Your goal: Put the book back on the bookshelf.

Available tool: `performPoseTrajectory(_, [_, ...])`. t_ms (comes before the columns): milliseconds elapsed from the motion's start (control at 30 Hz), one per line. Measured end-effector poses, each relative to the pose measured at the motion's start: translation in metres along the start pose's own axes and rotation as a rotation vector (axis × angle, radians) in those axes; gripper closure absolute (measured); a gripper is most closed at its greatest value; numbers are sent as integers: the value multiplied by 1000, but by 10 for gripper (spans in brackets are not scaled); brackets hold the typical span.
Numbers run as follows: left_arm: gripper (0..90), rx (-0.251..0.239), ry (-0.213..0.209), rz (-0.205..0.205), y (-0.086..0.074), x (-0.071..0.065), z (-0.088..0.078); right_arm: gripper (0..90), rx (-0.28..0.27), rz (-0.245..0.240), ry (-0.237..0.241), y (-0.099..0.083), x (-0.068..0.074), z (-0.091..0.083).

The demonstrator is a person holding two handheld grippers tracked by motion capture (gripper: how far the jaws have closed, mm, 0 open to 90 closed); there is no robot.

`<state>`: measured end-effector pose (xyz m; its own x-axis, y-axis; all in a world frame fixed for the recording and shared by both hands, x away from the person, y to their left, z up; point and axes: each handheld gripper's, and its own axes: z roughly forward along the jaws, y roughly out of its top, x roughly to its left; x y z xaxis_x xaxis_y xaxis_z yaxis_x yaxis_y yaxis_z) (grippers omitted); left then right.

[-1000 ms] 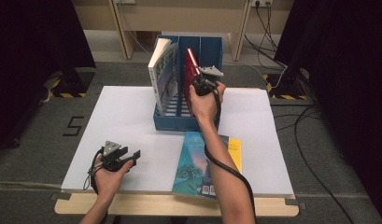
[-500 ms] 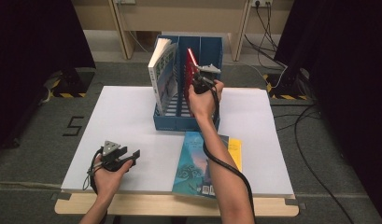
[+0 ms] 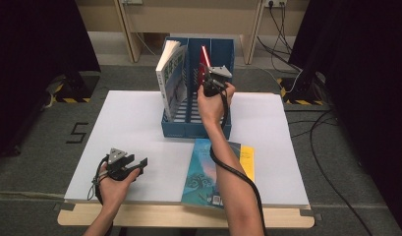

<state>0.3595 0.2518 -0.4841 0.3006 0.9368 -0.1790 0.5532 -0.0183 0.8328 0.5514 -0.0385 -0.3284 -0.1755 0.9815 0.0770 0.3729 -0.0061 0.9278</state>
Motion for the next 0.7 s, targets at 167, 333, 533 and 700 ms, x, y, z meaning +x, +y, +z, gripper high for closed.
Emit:
performPoseTrajectory(167, [397,2,-1,3,0,0,0,806,8,3,-27,0,1,5])
performPoseTrajectory(333, [397,0,1,2,0,1,0,806,6,-12,-49,-4,5,11])
performPoseTrajectory(533, [397,2,0,3,0,0,0,804,13,3,-56,-5,3,15])
performPoseTrajectory(700, [398,-3,-2,5,0,0,0,800,21,14,-59,-2,3,17])
